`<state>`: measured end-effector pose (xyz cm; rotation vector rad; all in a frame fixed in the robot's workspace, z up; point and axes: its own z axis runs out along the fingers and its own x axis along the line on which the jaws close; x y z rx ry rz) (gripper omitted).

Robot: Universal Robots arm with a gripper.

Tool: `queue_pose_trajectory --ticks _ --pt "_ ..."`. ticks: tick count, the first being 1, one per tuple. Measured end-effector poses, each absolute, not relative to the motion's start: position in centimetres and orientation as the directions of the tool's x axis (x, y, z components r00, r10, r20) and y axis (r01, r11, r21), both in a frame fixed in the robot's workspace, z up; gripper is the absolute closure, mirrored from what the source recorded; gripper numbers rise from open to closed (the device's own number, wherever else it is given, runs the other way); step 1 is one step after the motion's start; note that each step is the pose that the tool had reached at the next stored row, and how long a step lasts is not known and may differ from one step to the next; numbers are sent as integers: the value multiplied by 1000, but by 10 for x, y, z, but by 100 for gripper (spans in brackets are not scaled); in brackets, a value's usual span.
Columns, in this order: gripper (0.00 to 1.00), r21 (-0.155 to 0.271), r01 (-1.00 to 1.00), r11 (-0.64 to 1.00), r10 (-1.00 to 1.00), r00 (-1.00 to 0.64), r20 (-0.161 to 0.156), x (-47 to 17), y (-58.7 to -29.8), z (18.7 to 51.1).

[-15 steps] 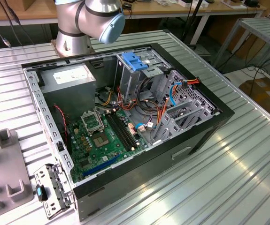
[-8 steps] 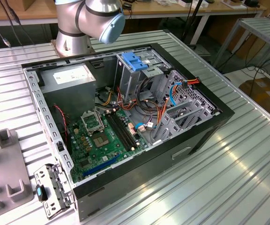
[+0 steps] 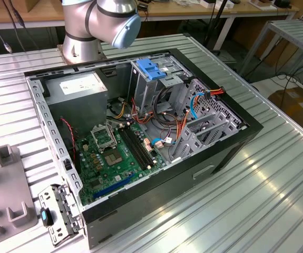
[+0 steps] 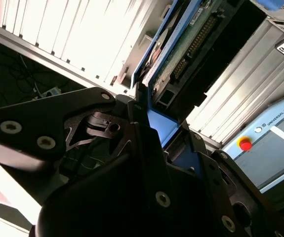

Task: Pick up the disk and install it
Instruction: 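Pick up the disk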

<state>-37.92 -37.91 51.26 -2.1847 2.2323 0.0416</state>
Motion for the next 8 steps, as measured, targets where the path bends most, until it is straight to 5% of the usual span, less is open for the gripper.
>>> queue_pose_trajectory --ticks 8 --pt "63 7 -1000 22 -999 -22 -31 -364 -380 513"
